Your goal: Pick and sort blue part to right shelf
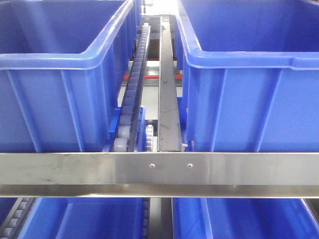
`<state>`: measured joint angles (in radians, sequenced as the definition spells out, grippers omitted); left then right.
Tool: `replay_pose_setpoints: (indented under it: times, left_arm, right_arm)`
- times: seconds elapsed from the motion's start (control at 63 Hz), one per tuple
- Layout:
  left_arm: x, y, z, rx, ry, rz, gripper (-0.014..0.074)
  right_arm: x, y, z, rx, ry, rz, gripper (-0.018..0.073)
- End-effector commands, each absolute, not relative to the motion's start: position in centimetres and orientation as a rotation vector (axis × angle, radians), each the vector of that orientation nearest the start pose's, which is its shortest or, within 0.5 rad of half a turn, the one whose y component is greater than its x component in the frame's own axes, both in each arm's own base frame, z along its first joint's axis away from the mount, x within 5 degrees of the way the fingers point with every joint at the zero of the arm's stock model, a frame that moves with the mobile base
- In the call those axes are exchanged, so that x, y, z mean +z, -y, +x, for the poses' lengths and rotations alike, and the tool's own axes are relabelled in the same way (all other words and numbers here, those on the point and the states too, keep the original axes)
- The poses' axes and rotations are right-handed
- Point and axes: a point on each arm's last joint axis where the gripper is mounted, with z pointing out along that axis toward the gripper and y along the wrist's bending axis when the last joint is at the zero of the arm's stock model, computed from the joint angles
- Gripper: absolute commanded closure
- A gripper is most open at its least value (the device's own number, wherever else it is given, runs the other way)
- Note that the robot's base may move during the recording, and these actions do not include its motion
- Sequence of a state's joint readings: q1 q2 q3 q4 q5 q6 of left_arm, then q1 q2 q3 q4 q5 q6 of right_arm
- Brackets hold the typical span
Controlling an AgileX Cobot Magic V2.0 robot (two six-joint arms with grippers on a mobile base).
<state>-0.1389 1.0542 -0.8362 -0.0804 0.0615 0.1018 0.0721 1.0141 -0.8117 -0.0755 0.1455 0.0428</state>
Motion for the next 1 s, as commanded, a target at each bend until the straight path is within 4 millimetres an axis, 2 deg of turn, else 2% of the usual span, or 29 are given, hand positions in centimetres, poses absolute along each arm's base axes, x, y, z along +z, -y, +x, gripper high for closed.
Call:
replay_pose_setpoints:
  times: [0.0,0.095,0.206,0.412,0.65,0.762,0.857,0.984]
  left_arm:
    - [39.0,2.4,22.1,-0.079,-1.601,0.091,0.0472]
    - [39.9,1.5,20.8,-0.059,-1.556,0.056,0.0471]
    - [39.9,1.0,19.0,-0.041,-1.528,0.038,0.0471]
    - [37.8,0.7,15.2,-0.081,-1.508,-0.007,0.0471]
    - [33.7,0.5,9.8,-0.104,-1.457,-0.026,0.0472]
    - [32.5,0.4,7.5,-0.107,-1.400,-0.024,0.0472]
    - [31.8,0.3,6.2,-0.109,-1.357,-0.023,0.0472]
    - [31.5,0.3,5.4,-0.115,-1.363,-0.015,0.0472]
  right_arm:
    - [37.7,-1.3,21.6,0.023,-1.714,-0.070,0.0508]
    - [37.4,-1.2,21.0,0.033,-1.749,-0.054,0.0508]
    - [37.0,-1.2,20.1,0.034,-1.743,-0.054,0.0508]
    - [36.2,-1.0,17.0,0.039,-1.652,-0.055,0.0508]
    - [33.9,-0.7,11.3,0.041,-1.558,-0.052,0.0508]
    - [32.8,-0.5,8.6,0.042,-1.489,-0.049,0.0508]
    - [32.0,-0.4,6.9,0.043,-1.442,-0.047,0.0508]
    - [31.1,-0.3,5.8,0.050,-1.456,-0.037,0.0508]
